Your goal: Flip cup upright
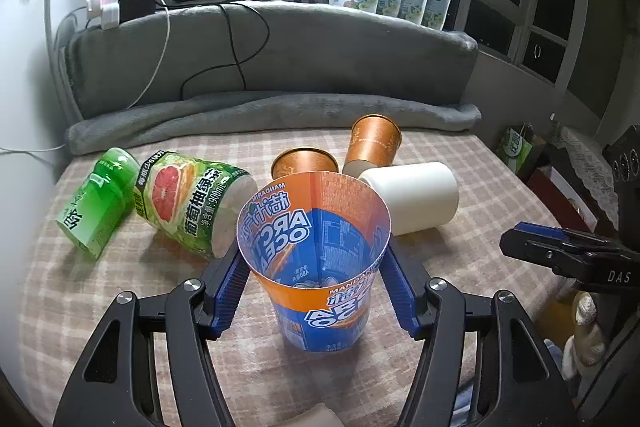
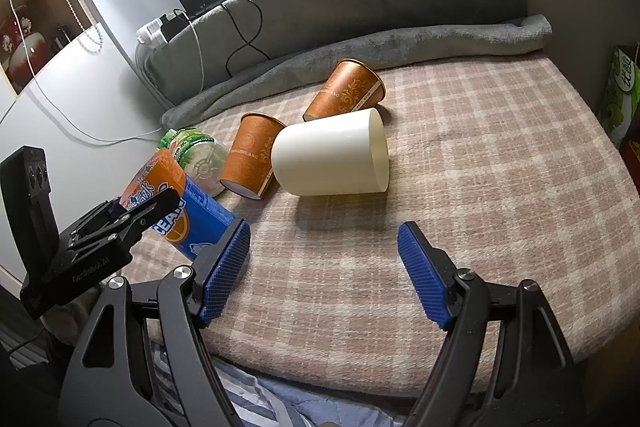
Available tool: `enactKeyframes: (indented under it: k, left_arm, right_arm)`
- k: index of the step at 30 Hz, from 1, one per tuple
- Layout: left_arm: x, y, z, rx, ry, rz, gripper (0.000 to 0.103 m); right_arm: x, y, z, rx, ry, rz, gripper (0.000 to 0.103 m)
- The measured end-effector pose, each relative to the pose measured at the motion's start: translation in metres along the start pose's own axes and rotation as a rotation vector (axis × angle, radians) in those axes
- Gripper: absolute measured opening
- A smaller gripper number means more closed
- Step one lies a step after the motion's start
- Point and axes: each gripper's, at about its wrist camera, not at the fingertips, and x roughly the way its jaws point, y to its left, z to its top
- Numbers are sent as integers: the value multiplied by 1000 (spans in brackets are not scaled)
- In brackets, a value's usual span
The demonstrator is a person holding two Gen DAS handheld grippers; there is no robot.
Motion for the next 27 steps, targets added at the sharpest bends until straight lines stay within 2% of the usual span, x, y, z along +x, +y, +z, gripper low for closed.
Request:
enactKeyframes:
  k: [5, 10, 14, 27]
  left_arm:
    - [3, -4, -1, 7, 18, -22, 69]
    - [4, -6, -2, 9, 28, -37, 71]
    - [2, -6, -3, 6, 31, -46, 81]
    - [-17, 7, -19, -27, 22, -60, 81]
  right_arm:
    - [-3, 4, -1, -3, -5, 2, 79]
    - [-5, 4, -1, -4, -9, 1, 79]
    - [-7, 6, -2, -11, -17, -2, 79]
    - [-13, 22, -4, -74, -75, -37, 79]
